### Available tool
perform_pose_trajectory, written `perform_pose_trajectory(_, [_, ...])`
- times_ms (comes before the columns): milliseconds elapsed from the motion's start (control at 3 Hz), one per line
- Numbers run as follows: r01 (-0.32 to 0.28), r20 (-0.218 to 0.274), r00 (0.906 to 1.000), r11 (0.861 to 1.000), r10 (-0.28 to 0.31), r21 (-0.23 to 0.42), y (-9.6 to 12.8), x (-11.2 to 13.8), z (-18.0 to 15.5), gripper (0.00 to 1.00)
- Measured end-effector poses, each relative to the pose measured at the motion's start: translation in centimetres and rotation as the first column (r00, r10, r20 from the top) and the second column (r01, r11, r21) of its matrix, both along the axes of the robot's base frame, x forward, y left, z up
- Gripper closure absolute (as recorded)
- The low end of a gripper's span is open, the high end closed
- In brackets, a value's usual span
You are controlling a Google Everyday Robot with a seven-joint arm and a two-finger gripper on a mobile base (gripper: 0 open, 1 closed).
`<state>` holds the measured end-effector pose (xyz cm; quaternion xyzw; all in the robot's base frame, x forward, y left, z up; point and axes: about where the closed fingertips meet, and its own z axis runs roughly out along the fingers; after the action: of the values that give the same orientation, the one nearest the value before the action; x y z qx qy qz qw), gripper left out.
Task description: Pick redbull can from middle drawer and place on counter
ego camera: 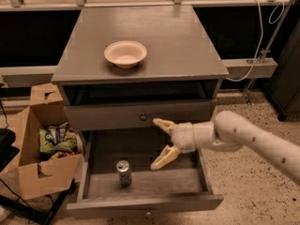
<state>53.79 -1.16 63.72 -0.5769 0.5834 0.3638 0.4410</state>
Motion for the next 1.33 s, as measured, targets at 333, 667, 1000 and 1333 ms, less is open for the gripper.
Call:
perform_pose_trajectory(333, [-0.015,-0.019,0.9997,0.998,0.016,0.054,3.0,0.7,-6.1,0.00])
perform_pose_trajectory(667, [-0.028,-0.037,0.9988,0.996,0.032,0.082,6.1,1.4,-11.5,0.00])
perform_pose_trajectory(1000, [-0.049,-0.060,0.9967,0.996,0.054,0.073,9.3,1.7,-15.6,0.00])
perform_pose_trajectory(1333, [-0.065,-0.092,0.9931,0.995,0.072,0.074,11.4,1.4,-18.5,0.00])
